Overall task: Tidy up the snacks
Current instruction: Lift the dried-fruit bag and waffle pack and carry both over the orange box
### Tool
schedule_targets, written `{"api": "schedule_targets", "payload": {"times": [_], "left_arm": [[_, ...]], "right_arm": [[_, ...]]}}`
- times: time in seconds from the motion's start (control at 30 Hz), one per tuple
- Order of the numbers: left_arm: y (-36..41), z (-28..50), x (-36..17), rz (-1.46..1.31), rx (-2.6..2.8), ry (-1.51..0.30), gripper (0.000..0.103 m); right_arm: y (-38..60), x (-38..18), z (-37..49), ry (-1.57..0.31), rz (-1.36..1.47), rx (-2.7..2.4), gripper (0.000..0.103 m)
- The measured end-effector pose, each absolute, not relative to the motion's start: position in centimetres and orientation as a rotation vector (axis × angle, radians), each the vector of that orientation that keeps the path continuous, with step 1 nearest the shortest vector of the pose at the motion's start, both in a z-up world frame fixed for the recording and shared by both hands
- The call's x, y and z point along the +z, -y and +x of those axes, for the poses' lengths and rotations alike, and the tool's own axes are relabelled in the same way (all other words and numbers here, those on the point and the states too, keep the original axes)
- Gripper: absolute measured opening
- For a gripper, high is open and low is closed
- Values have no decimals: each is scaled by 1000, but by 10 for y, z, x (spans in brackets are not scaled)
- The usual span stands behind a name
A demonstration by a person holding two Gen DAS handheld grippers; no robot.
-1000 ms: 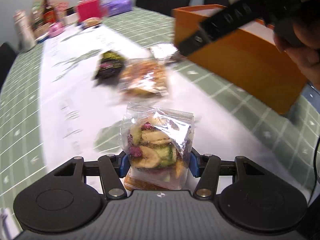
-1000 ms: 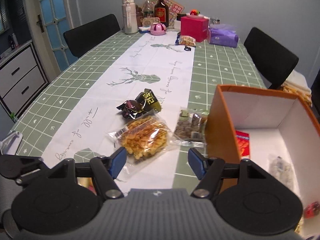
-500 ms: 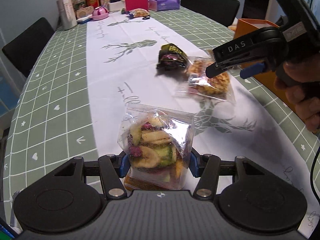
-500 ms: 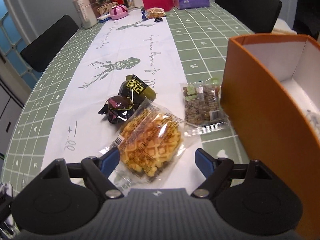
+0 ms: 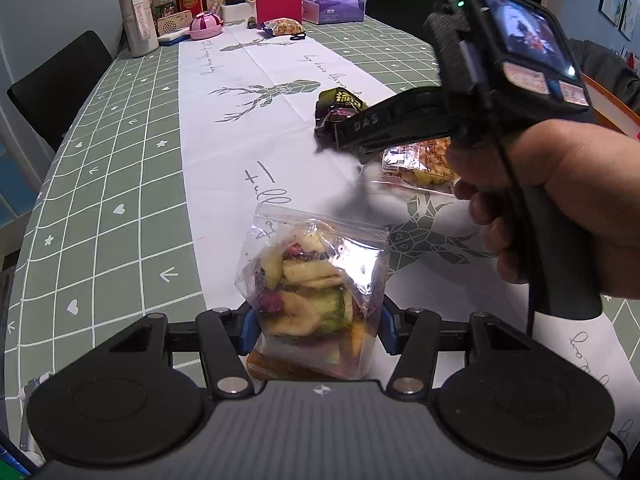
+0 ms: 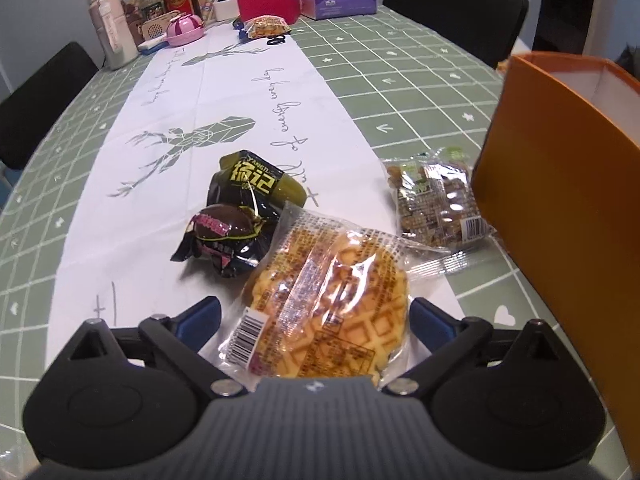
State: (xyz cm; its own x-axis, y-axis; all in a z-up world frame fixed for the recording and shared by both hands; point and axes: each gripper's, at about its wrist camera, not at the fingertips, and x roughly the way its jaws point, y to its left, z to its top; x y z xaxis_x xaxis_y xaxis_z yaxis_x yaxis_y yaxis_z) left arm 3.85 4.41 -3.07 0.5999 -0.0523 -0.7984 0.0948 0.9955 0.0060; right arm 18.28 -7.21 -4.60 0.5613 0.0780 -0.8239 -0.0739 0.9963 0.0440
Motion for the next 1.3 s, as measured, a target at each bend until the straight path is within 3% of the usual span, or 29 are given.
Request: {"api": "schedule_targets", "payload": {"times": [0.17,0.43,0.53,0.87,1.3], "left_arm": [[-45,38,-30,41,-84,-926,64],[-44,38,-30,42,-79,-929,64],[-44,38,-30,44,-76,-930,64],[-37,34,-31,41,-85,-924,64],[-12,22,-25,50,-135,-908,62]], "right_arm": [[64,-51,181,-946,-78,94,98],[82,-45,175,-959,-129,232,78],[96,-43,166,-977,-170,310,76],[137,-27,111,-1043,-261,502,73],[164,0,74,-972,-310,631,72]]}}
